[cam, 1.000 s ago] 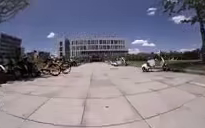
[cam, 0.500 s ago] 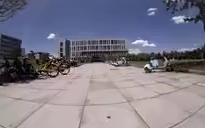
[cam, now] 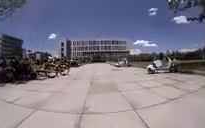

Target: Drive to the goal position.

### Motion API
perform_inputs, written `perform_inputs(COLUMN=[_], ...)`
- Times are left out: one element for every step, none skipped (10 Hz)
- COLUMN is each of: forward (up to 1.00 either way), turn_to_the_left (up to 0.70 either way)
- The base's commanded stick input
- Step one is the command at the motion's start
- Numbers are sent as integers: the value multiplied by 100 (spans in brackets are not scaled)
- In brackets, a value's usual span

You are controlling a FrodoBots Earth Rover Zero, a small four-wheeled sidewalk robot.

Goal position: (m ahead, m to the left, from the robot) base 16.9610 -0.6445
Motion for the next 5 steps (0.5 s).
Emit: perform_inputs(forward=[50, 50, 50, 50, 50], turn_to_the_left=[0, 0, 0, 0, 0])
